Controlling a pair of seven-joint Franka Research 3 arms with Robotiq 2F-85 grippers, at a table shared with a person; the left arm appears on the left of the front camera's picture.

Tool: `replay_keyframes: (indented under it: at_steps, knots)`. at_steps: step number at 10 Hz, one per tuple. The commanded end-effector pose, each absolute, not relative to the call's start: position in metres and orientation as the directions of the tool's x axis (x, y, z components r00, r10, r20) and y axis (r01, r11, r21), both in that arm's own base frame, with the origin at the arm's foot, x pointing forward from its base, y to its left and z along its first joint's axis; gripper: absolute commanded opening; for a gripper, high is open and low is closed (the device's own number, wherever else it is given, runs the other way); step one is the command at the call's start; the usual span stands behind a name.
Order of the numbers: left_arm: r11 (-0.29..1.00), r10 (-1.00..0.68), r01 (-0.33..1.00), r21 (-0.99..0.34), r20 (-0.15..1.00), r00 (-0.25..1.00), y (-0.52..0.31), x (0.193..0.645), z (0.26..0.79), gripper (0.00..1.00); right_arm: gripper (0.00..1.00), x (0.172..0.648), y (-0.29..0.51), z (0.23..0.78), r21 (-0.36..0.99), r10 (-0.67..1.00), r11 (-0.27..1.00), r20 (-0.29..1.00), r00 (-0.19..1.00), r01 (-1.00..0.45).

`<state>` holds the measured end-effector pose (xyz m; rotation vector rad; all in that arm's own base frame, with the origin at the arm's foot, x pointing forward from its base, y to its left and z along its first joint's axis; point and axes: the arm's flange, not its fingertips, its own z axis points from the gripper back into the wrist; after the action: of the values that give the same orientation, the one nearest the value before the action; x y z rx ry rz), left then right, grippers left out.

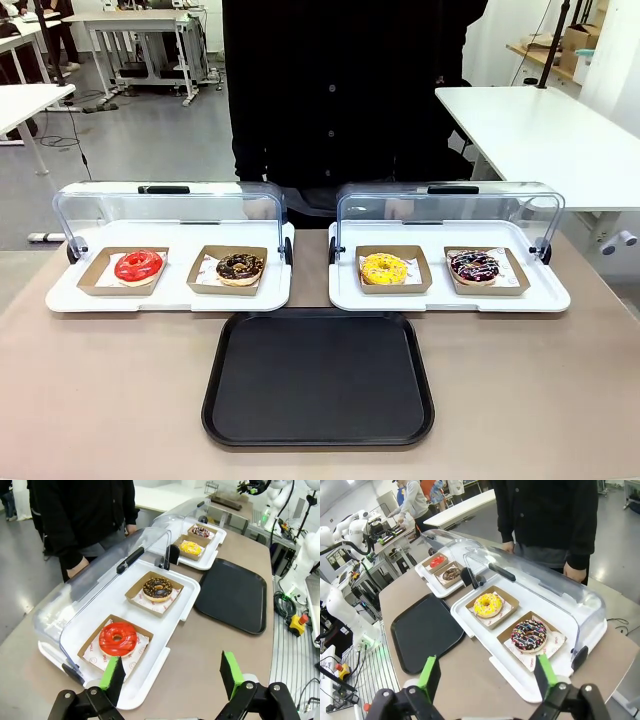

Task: Move the fourth donut from the left to the tray.
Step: Pick up the Paper togo box containing the Donut indicated by the person and place it on the Handle tray.

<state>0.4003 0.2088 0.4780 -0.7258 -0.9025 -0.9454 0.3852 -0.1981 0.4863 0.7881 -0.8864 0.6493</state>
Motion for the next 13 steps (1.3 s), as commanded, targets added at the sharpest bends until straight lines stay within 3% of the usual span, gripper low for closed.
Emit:
replay_keyframes:
  at_steps: [1, 13]
  knots:
    - [0.404, -0.349, 0.906, -0.128, 0.894, 0.281, 0.2088, 0.4001, 0.4789, 1.0, 1.0, 0.3879, -0.1987, 0.4858, 0.301, 0.16, 0.541, 0.88, 0.447, -0.785]
    - [0.404, -0.349, 0.906, -0.128, 0.894, 0.281, 0.2088, 0.4001, 0.4789, 1.0, 1.0, 0.3879, -0.1987, 0.4858, 0.301, 0.16, 0.541, 0.88, 0.447, -0.785]
